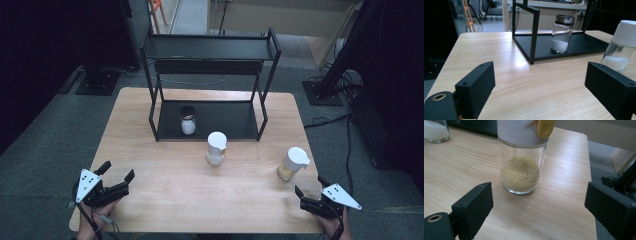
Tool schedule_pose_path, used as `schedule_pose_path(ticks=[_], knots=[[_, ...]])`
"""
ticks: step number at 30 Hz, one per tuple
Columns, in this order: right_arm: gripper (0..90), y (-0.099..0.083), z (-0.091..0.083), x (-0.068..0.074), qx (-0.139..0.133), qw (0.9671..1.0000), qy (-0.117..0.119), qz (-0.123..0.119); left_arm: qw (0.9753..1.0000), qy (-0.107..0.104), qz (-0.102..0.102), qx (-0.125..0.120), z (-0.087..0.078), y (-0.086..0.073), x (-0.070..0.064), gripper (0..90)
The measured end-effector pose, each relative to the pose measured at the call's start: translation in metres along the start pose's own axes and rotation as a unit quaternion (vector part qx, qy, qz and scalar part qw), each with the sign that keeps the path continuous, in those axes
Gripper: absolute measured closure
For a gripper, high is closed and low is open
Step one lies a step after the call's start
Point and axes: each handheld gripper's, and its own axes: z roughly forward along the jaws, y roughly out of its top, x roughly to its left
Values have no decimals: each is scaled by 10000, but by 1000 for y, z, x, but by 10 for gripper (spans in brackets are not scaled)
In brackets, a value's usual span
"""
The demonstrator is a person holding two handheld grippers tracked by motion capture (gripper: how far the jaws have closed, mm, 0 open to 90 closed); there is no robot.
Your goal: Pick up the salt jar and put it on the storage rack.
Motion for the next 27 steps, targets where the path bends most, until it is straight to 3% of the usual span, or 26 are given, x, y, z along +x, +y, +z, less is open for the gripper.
schedule_pose_path(ticks=[10, 20, 27], knots=[[79, 0, 0, 0, -4, 10000, -6, -2, 9999, -124, 39, 58, -10, -11, 5, 98], [79, 0, 0, 0, -4, 10000, -7, -4, 9998, -81, -34, 180, -13, -26, 10, 98], [78, 0, 0, 0, -11, 10000, -9, 3, 9999, -67, -59, 101, -15, -24, 8, 98]])
